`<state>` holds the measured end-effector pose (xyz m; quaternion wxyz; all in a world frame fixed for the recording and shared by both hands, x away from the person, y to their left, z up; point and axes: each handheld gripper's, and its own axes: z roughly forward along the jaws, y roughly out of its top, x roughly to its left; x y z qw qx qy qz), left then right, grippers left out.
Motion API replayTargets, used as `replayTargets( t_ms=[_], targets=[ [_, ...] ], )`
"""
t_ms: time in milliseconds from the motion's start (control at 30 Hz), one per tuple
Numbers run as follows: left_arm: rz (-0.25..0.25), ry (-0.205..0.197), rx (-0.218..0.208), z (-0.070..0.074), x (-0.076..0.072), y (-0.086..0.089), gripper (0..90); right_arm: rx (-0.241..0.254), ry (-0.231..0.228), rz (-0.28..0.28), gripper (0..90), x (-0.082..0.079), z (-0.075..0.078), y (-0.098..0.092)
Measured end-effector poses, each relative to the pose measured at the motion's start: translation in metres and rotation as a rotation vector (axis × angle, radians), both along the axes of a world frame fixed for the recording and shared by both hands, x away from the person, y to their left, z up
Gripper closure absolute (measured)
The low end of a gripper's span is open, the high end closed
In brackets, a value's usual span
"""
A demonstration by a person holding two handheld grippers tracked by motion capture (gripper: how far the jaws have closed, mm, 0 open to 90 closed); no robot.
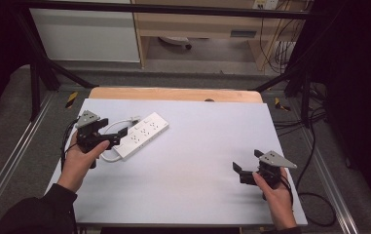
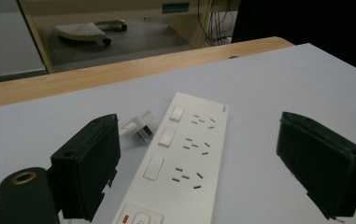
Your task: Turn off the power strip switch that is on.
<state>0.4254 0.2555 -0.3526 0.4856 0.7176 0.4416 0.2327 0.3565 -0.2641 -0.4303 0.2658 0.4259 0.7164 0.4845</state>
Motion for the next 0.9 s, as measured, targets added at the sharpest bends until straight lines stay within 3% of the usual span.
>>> replayTargets(
  t_ms=[500,900],
  targets=[
    [0.007,0.056,0.027,0.002,0.024,0.0,14.4,-0.01,0.004,-0.003,3.3,0.0,0.0,0.0],
    [0.023,0.065,0.033,0.0,0.04,-0.003,16.0,0.003,0.009,0.0,3.3,0.001,0.0,-0.001]
  ],
)
